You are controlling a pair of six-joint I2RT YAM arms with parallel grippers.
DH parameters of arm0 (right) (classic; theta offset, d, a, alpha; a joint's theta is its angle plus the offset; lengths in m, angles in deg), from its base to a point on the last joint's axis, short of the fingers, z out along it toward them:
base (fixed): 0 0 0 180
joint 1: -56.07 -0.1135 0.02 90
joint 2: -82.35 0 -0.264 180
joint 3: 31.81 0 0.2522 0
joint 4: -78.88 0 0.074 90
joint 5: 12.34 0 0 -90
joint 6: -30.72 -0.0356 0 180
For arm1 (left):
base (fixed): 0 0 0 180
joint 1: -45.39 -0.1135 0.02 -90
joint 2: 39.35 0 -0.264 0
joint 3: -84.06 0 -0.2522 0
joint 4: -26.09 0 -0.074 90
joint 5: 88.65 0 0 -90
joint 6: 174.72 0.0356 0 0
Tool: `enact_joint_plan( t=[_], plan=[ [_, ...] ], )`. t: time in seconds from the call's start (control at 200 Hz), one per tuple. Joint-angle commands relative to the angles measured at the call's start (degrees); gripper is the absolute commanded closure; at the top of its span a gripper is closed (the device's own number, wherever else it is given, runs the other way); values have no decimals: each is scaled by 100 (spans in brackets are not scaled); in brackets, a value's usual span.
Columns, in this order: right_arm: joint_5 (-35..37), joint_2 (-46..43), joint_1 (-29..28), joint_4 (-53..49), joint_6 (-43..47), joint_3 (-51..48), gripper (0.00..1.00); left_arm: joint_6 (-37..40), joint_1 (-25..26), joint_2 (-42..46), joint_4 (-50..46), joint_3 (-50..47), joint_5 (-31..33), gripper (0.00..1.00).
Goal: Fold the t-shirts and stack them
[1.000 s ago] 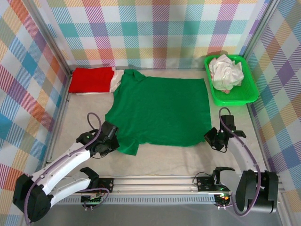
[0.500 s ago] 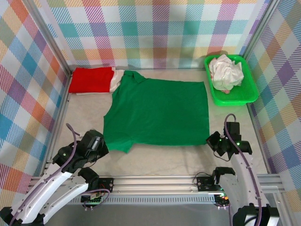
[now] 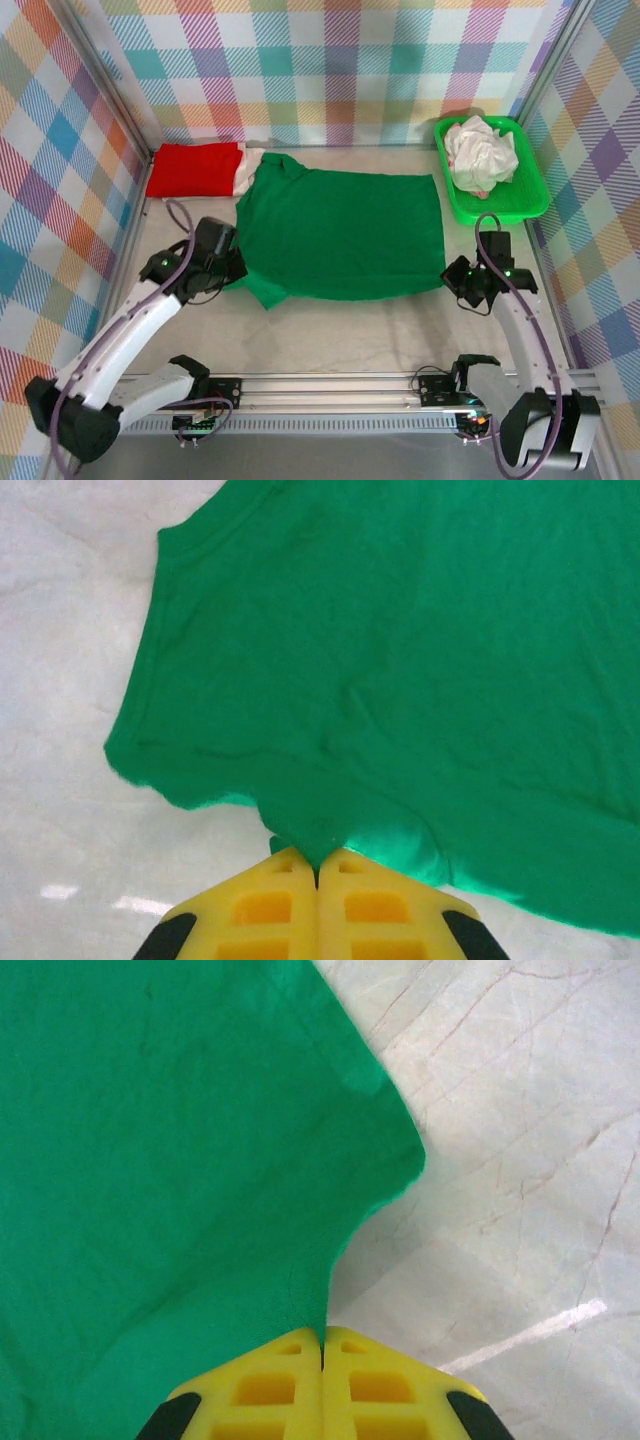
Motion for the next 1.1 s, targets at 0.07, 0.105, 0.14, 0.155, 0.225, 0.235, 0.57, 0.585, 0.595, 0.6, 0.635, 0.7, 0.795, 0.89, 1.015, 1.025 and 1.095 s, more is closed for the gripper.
enact_joint_plan(
  t=[0.07, 0.105, 0.14, 0.155, 0.225, 0.235, 0.57, 0.585, 0.595, 0.6, 0.635, 0.7, 0.795, 0.89, 1.015, 1.025, 1.095],
  plan=[
    [182, 679, -15, 765, 211, 256, 100, 1259, -526, -1021, 335, 735, -515, 100],
    [187, 812, -15, 839, 219, 320, 100, 1413, -605, -1214, 413, 860, -590, 100],
    [191, 917, -14, 888, 228, 382, 100, 1548, -664, -1378, 448, 1000, -664, 100],
    [205, 964, -12, 905, 228, 416, 100, 1604, -680, -1451, 448, 1073, -685, 100],
    [238, 1137, -11, 952, 273, 541, 100, 1893, -721, -1769, 361, 1427, -618, 100],
    [251, 1161, -15, 947, 279, 566, 100, 1933, -725, -1823, 337, 1481, -600, 100],
    [438, 1989, -11, 1079, 516, 984, 98, 2659, -861, -2975, 77, 2611, -405, 100],
    [447, 2024, -11, 1090, 518, 995, 98, 2670, -862, -3004, 84, 2631, -399, 100],
    [446, 2044, -11, 1105, 523, 999, 98, 2683, -868, -3024, 87, 2647, -387, 100],
    [451, 2054, -11, 1109, 529, 999, 98, 2687, -869, -3035, 88, 2654, -386, 100],
    [470, 2123, -11, 1140, 527, 1024, 97, 2728, -879, -3104, 68, 2729, -359, 100],
    [466, 2269, -17, 1136, 565, 1104, 96, 2829, -888, -3235, 19, 2873, -282, 100],
    [495, 2409, -11, 1084, 620, 1226, 96, 2957, -906, -3414, -158, 3210, -132, 100],
    [337, 2546, -13, 1089, 691, 1348, 95, 3063, -930, -3482, -152, 3417, -14, 100],
    [104, 2681, -12, 1171, 704, 1448, 94, 3146, -976, -3683, -250, 3695, 56, 100],
    [92, 2685, -13, 1173, 703, 1455, 94, 3147, -976, -3695, -247, 3704, 61, 100],
    [81, 2737, -17, 1166, 685, 1503, 92, 3156, -984, -3758, -147, 3707, 72, 100]
  ],
)
